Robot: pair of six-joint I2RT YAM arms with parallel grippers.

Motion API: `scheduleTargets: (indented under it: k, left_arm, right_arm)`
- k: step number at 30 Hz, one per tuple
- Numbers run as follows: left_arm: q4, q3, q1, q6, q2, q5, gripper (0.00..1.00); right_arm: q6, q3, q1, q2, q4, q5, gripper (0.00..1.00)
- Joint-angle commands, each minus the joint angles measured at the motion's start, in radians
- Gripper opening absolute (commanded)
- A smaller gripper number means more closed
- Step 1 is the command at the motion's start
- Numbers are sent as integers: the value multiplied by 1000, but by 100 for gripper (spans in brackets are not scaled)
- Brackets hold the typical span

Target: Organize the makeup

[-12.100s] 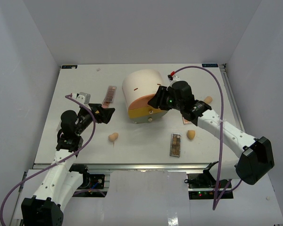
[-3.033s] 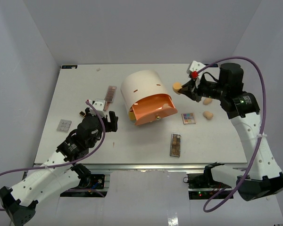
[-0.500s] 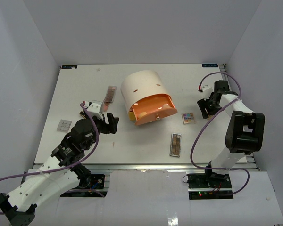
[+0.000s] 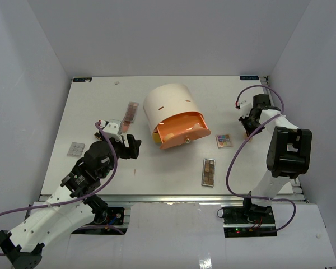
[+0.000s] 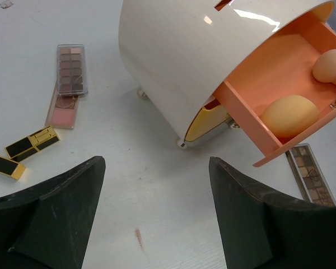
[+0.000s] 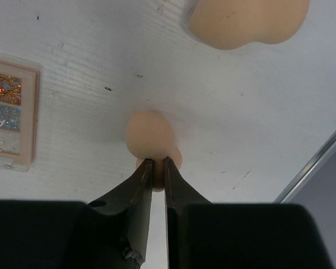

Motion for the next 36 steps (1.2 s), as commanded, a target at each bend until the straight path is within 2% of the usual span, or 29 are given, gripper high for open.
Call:
scheduleTargets:
  k: [1, 5, 11, 17, 24, 28, 36]
  left_arm:
    - [17, -5, 7, 6, -4, 5, 86]
    - [17, -5, 7, 6, -5, 2, 86]
    - [18, -5, 14, 6, -3, 6, 86]
    - [17, -7, 18, 5, 10, 2, 86]
    - [17, -8, 19, 4, 24, -6, 86]
    - [17, -8, 19, 4, 26, -12, 85]
    - [17, -8, 23, 6, 34, -18, 86]
  right_arm:
    - [-18, 10, -1, -34, 20, -10, 11]
    - [-37, -22, -1, -171, 0, -151, 8]
    - [-63, 44, 32, -439, -129, -475, 8]
    - [4, 134, 223, -611, -154, -641, 8]
    - [98, 266, 441, -551, -117, -670, 9]
    - [105, 333, 475, -482, -132, -690, 11]
    - [94, 330, 556, -430, -134, -693, 15]
